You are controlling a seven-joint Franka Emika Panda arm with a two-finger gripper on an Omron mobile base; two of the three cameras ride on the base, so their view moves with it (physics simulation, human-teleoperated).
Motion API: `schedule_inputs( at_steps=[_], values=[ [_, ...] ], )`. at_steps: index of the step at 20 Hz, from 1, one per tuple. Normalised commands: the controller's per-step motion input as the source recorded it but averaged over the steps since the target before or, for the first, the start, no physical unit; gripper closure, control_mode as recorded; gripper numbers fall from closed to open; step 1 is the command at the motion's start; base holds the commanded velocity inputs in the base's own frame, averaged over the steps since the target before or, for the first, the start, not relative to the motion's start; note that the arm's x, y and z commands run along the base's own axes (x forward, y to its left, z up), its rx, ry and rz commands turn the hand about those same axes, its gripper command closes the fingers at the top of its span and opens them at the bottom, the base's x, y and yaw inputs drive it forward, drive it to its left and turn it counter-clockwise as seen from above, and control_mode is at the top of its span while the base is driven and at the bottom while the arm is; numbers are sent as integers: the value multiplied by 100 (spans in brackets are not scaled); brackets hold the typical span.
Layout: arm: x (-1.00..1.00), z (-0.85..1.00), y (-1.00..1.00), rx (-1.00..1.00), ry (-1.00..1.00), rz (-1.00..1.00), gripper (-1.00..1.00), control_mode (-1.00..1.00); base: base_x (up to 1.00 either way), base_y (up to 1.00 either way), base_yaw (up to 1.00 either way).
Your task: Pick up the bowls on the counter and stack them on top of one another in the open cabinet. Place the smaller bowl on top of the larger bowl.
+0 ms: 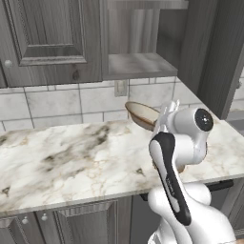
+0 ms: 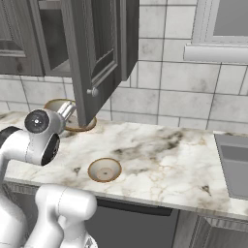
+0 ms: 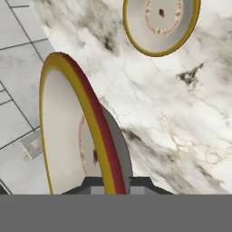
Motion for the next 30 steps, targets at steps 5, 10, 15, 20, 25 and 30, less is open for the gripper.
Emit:
schedule_inputs(
  at_steps=[5,10,15,20,25,30],
  values=[
    [-54,41,0,-5,-7,0,100,-100,0,0,0],
    [-50,30,0,-10,-7,0,100,-100,0,0,0],
    [-50,16,0,-16,-6,0,100,-100,0,0,0],
    [-27,27,-2,-17,-2,0,100,-100,0,0,0],
    [-2,43,-1,-15,0,0,100,-100,0,0,0],
    [13,42,-3,-10,0,0,100,-100,0,0,0]
  ],
)
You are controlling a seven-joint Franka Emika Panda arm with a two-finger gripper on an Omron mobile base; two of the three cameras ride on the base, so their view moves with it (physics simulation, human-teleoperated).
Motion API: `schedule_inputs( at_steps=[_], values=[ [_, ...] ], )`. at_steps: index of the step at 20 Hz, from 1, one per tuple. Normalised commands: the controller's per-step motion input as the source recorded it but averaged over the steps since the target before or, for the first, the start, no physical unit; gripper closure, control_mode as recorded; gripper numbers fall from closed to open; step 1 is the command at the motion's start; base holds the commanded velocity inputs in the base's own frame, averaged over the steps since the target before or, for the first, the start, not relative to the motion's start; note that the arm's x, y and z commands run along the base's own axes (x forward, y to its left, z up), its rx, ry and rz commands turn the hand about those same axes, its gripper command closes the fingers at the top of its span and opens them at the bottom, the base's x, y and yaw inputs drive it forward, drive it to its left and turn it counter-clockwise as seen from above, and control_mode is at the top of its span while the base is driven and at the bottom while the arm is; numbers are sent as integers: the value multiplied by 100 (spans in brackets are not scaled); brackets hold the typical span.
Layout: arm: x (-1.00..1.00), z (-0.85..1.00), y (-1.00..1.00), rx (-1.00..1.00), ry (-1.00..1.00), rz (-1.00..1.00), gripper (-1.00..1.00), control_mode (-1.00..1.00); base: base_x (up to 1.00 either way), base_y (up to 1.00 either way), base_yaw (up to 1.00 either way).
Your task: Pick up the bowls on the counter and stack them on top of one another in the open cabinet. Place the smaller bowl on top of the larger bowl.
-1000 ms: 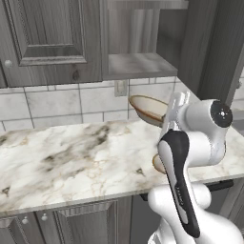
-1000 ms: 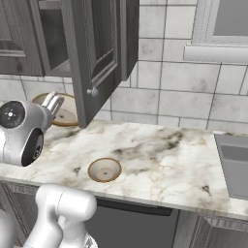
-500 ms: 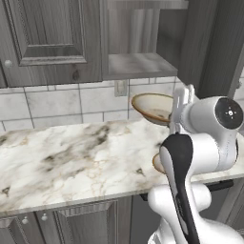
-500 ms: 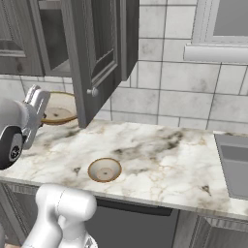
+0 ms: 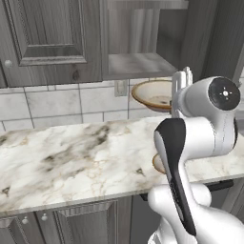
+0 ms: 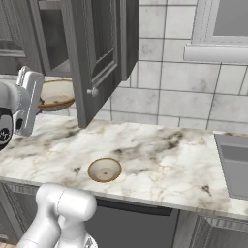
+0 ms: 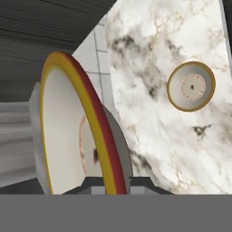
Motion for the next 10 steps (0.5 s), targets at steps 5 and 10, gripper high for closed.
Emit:
schedule_inputs(
  at_steps=[5,10],
  values=[
    [11,33,-9,-5,-2,0,100,-100,0,0,0],
    [12,26,-4,-4,-3,0,100,-100,0,0,0]
  ],
)
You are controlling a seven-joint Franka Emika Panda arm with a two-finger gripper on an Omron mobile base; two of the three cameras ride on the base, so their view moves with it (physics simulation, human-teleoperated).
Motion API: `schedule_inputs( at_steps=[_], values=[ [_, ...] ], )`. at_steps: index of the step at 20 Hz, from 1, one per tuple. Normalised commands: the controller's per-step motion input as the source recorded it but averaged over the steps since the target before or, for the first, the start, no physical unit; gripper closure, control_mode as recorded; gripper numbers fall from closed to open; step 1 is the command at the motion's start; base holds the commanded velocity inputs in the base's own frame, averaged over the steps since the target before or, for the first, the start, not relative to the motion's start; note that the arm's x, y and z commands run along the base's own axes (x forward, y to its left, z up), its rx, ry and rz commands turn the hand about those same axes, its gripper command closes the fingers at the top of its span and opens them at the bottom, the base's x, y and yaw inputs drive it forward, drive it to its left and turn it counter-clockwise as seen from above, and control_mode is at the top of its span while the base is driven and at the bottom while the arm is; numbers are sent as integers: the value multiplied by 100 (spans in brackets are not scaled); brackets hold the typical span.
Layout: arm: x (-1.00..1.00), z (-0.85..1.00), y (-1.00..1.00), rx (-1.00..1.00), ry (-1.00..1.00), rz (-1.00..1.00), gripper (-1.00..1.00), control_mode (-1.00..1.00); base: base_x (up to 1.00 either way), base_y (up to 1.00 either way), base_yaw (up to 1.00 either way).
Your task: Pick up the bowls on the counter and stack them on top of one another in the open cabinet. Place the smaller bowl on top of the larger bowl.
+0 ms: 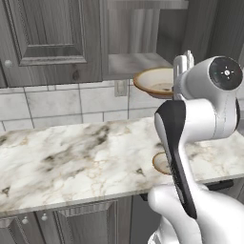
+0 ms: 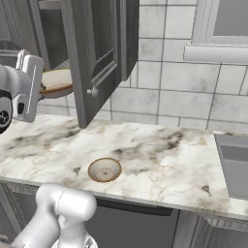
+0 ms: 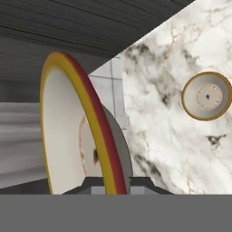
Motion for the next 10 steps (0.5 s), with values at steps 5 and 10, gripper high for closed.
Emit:
schedule_inputs(
  at_steps=[5,10],
  values=[
    [22,21,-2,-2,-2,1,100,-100,0,0,0],
    [26,14,-6,0,0,2,100,-100,0,0,0]
  ],
)
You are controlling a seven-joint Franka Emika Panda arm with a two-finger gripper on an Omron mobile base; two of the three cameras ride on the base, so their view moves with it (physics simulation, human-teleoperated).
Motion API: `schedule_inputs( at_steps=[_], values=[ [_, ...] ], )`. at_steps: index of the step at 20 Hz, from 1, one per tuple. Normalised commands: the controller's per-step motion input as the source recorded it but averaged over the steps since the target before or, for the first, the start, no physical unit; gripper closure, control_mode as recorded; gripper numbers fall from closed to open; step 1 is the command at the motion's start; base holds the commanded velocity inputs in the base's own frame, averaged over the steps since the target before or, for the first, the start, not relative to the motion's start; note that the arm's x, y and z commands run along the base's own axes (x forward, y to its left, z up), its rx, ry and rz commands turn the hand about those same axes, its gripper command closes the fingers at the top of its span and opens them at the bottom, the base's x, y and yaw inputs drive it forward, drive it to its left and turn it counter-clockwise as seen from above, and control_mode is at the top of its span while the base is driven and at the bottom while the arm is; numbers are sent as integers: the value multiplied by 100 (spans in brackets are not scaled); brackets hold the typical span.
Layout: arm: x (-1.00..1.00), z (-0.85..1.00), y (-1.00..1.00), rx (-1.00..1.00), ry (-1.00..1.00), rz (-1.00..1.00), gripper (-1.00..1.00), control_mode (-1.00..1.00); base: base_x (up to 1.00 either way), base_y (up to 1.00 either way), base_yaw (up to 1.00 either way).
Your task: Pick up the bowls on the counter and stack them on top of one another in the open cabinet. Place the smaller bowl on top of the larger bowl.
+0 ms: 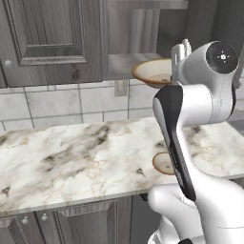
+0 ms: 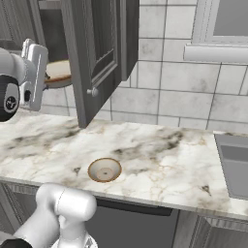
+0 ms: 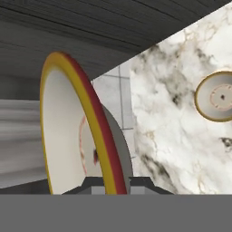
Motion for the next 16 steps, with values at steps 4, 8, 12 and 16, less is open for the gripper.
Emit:
schedule_inputs(
  at_steps=[4,8,12,16],
  values=[
    [29,8,-1,0,0,2,100,-100,0,0,0],
    [33,3,0,0,0,1,100,-100,0,0,0],
    [35,0,0,0,0,0,100,-100,0,0,0],
    [36,0,0,0,0,0,100,-100,0,0,0]
  ],
)
